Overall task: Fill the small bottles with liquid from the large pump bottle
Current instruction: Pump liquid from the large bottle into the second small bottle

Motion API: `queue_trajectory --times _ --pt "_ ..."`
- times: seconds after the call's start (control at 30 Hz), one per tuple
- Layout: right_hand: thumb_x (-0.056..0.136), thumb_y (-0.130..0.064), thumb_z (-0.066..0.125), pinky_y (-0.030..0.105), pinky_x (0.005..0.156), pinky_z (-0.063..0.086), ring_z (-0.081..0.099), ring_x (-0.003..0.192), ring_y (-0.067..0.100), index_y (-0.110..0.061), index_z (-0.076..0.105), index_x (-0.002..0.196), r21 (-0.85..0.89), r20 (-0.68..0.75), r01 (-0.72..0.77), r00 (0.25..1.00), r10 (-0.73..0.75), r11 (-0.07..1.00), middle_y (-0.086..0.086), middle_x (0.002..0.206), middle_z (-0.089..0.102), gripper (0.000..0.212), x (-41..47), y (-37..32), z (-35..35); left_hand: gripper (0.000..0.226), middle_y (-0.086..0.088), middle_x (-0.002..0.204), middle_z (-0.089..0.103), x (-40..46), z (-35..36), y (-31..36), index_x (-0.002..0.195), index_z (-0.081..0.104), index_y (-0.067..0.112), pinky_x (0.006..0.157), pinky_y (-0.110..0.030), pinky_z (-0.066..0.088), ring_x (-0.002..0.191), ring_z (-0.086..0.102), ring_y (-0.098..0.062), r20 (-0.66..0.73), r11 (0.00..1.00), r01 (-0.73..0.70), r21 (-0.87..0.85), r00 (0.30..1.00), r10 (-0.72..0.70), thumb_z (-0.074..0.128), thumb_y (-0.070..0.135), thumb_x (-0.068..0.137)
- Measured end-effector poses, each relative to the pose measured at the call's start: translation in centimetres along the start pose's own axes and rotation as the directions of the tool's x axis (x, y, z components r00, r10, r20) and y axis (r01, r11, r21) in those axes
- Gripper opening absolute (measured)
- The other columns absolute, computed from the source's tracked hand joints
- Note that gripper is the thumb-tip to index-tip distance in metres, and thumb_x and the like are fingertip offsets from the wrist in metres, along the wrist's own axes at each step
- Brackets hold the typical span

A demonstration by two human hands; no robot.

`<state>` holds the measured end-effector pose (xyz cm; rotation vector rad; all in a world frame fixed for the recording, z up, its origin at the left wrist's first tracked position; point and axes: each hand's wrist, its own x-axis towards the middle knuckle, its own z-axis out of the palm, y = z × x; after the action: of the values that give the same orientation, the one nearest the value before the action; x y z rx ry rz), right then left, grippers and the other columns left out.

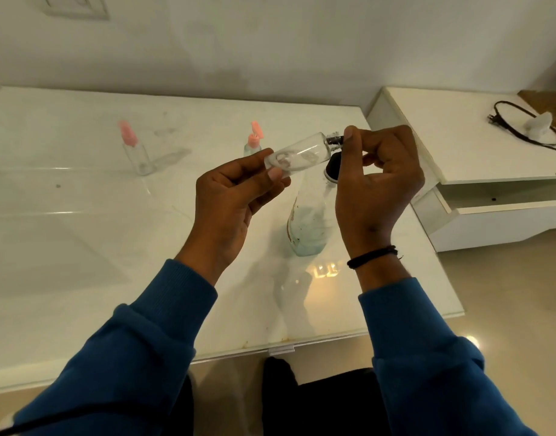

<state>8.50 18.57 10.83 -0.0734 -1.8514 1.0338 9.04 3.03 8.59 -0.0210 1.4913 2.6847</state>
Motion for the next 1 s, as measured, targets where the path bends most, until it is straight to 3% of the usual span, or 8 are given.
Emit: queue_trajectory --times 0.13,0.23,0.4,0.57,0.7,0.8,0.9,1.0 --pt "0.089 -0.018 0.072 0.022 0.060 0.042 0.054 0.069 0.017 -0.014 0.067 0.072 -0.015 -0.004 0.043 0.999 -0.043 0.999 -0.006 0.074 0.055 0.018 0.59 -0.18 -0.33 0.038 -0.011 0.115 0.076 0.04 0.13 0.11 0.115 0.071 0.004 0.086 -0.030 0.059 0.106 0.073 -0.029 0.012 1.000 0.004 -0.029 1.000 -0.003 0.073 0.010 0.078" --pt "0.089 -0.015 0.072 0.017 0.059 0.041 0.051 0.068 0.010 -0.007 0.067 0.072 0.001 -0.022 0.026 0.999 -0.026 1.000 -0.003 0.074 0.055 0.020 0.33 0.03 0.14 0.040 -0.013 0.113 0.076 0.11 -0.04 0.07 0.116 0.071 0.003 0.084 -0.030 0.059 0.099 0.074 -0.029 0.000 1.000 0.010 -0.009 1.000 -0.010 0.074 0.010 0.077" --pt "0.090 -0.014 0.071 0.026 0.058 0.043 0.049 0.067 0.011 -0.009 0.065 0.071 0.019 0.001 0.027 1.000 -0.028 0.999 -0.003 0.072 0.054 0.020 0.02 0.18 -0.12 0.035 -0.011 0.100 0.077 -0.21 -0.03 0.08 0.109 0.075 0.006 0.075 -0.026 0.059 0.084 0.073 -0.025 -0.032 0.999 0.035 -0.026 0.999 -0.035 0.075 0.017 0.076" --pt "0.090 -0.012 0.071 0.021 0.058 0.041 0.048 0.067 0.007 -0.007 0.065 0.071 0.030 -0.015 0.025 1.000 -0.025 0.999 0.001 0.072 0.055 0.021 0.16 0.14 0.07 0.036 -0.014 0.097 0.076 -0.01 0.08 0.11 0.109 0.074 0.003 0.073 -0.026 0.058 0.081 0.073 -0.023 -0.032 0.998 0.054 -0.023 0.998 -0.055 0.073 0.021 0.078" --pt "0.090 -0.015 0.071 0.032 0.056 0.046 0.053 0.068 0.015 -0.006 0.067 0.072 0.029 0.012 0.016 1.000 -0.016 0.999 0.002 0.073 0.059 0.020 0.18 0.32 -0.11 0.036 -0.017 0.099 0.075 -0.16 0.15 0.07 0.108 0.075 0.004 0.074 -0.026 0.058 0.082 0.072 -0.024 -0.035 0.998 0.064 -0.028 0.997 -0.065 0.074 0.023 0.078" --pt "0.089 -0.015 0.071 0.028 0.058 0.044 0.053 0.068 0.017 -0.009 0.066 0.071 0.015 0.002 0.051 0.999 -0.051 0.999 -0.003 0.073 0.056 0.020 0.75 0.08 -0.35 0.038 -0.020 0.102 0.075 -0.19 0.27 0.05 0.108 0.074 0.003 0.074 -0.026 0.058 0.082 0.072 -0.024 -0.026 0.998 0.063 -0.022 0.998 -0.063 0.073 0.025 0.078" --pt "0.089 -0.012 0.072 0.021 0.058 0.041 0.050 0.067 0.009 -0.009 0.065 0.070 0.010 -0.007 0.039 0.999 -0.039 0.999 -0.002 0.072 0.055 0.021 0.38 0.21 -0.18 0.038 -0.020 0.102 0.075 -0.10 0.19 0.09 0.109 0.074 0.002 0.073 -0.026 0.058 0.082 0.073 -0.024 -0.029 0.997 0.072 -0.007 0.997 -0.072 0.073 0.026 0.079" --pt "0.090 -0.012 0.072 0.023 0.057 0.042 0.050 0.067 0.009 -0.008 0.066 0.070 0.025 0.014 0.010 1.000 -0.010 1.000 0.000 0.072 0.057 0.021 0.01 0.37 -0.19 0.041 -0.021 0.101 0.075 -0.25 0.16 0.06 0.111 0.073 0.000 0.072 -0.026 0.058 0.081 0.072 -0.024 -0.050 0.997 0.082 -0.011 0.995 -0.083 0.073 0.026 0.079"
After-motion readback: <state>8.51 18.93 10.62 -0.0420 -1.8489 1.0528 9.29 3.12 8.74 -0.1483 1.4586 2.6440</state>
